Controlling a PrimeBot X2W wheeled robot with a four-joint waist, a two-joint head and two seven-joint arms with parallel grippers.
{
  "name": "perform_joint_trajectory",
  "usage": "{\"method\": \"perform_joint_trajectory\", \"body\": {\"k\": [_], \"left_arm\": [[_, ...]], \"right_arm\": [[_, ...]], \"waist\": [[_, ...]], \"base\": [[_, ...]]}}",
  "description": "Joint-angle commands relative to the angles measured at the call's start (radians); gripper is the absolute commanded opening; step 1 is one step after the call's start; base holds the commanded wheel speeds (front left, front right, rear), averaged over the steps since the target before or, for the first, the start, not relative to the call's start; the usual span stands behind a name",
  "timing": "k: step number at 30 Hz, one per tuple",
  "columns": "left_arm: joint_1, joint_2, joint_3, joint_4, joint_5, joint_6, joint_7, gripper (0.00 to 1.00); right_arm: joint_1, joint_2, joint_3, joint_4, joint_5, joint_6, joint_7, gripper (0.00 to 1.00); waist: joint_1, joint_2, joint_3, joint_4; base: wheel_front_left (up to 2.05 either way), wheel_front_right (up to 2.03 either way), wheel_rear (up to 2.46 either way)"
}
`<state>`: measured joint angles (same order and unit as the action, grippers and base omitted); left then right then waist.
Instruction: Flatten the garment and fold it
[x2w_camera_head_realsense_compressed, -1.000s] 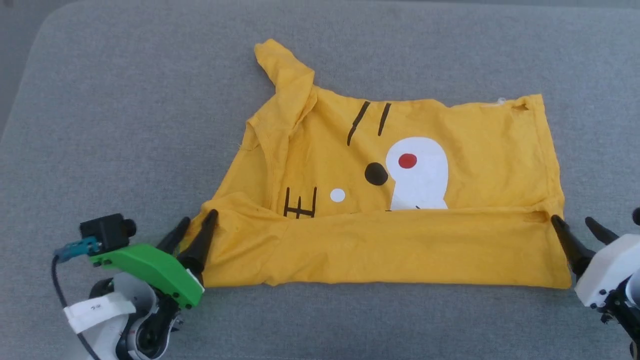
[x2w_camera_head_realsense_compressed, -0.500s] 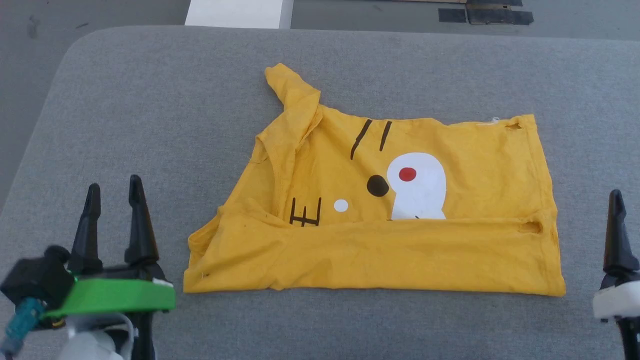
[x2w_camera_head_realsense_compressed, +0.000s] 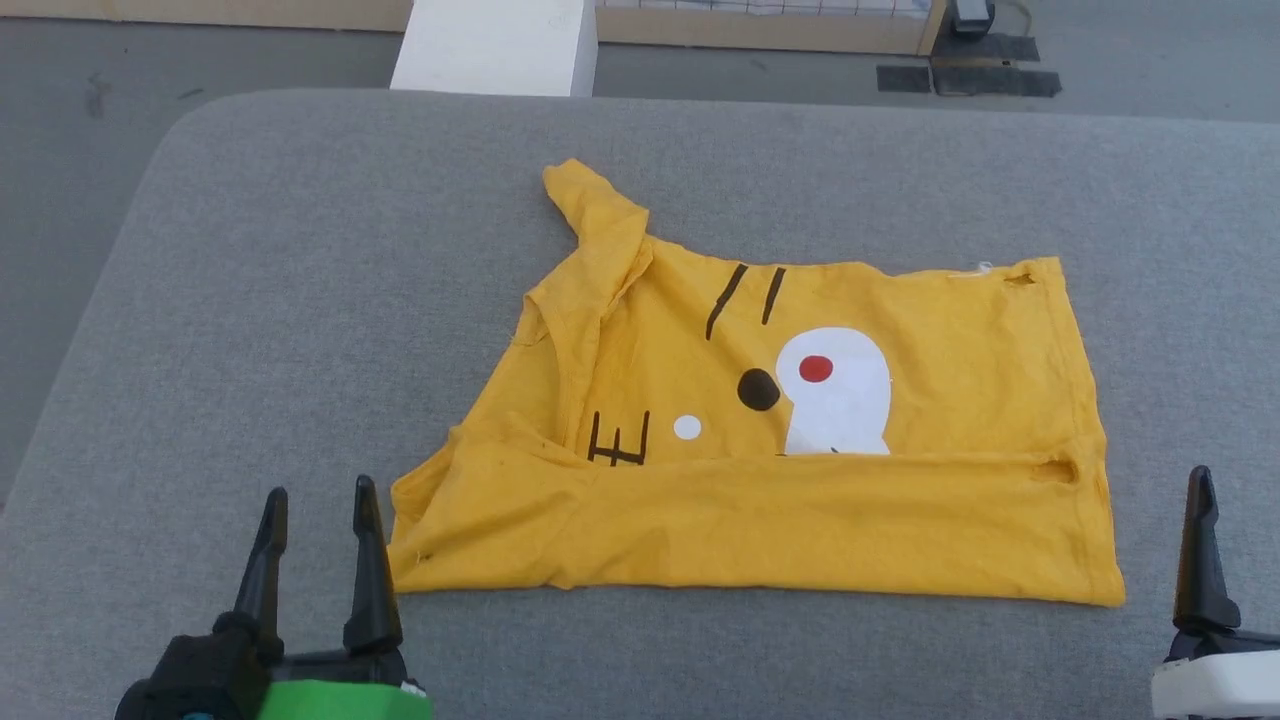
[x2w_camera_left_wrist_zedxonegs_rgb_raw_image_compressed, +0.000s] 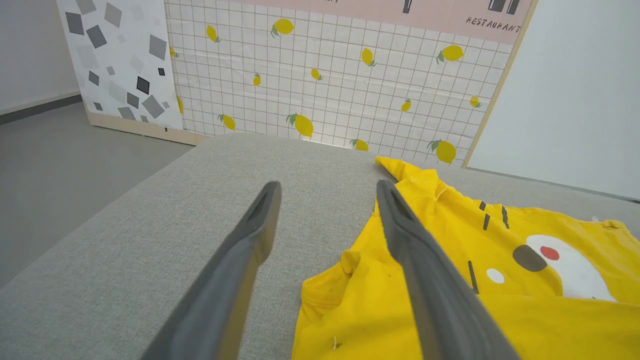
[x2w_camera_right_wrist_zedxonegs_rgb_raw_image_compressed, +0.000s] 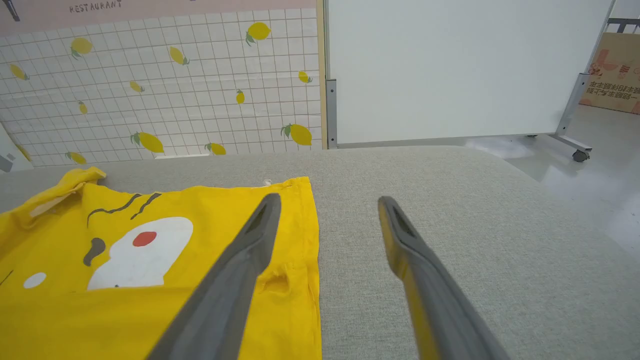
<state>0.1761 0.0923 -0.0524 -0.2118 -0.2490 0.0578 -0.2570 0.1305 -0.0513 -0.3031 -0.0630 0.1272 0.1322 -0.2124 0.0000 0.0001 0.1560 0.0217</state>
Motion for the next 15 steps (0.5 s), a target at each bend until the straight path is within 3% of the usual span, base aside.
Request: {"method": "perform_joint_trajectory", "body": {"k": [1,7,11,15], "left_arm": [[0.014,-0.006,0.008,0.010,0.018,-0.011,-0.005,1.00],[0.013,0.006,0.013,0.106,0.007,-0.044,0.019,1.00],[-0.030,0.027,0.016,0.144,-0.037,-0.062,0.138,1.00],[-0.074,0.044,0.024,0.202,-0.123,-0.079,0.332,1.00]], "right_arm": [[0.009,0.001,-0.001,0.005,0.006,-0.002,-0.009,1.00],[-0.001,0.001,-0.004,0.011,0.010,-0.002,-0.013,1.00],[-0.004,0.001,-0.005,0.016,0.019,-0.002,-0.010,1.00],[-0.010,0.001,0.006,0.033,0.032,-0.002,-0.010,1.00]], "waist": [[0.0000,-0.0001,-0.008,0.003],[0.0000,-0.0001,-0.003,0.006],[0.0000,-0.0001,0.012,0.008],[0.0000,-0.0001,0.028,0.003]], "base": [[0.00,0.00,0.00],[0.00,0.00,0.00],[0.00,0.00,0.00],[0.00,0.00,0.00]]}}
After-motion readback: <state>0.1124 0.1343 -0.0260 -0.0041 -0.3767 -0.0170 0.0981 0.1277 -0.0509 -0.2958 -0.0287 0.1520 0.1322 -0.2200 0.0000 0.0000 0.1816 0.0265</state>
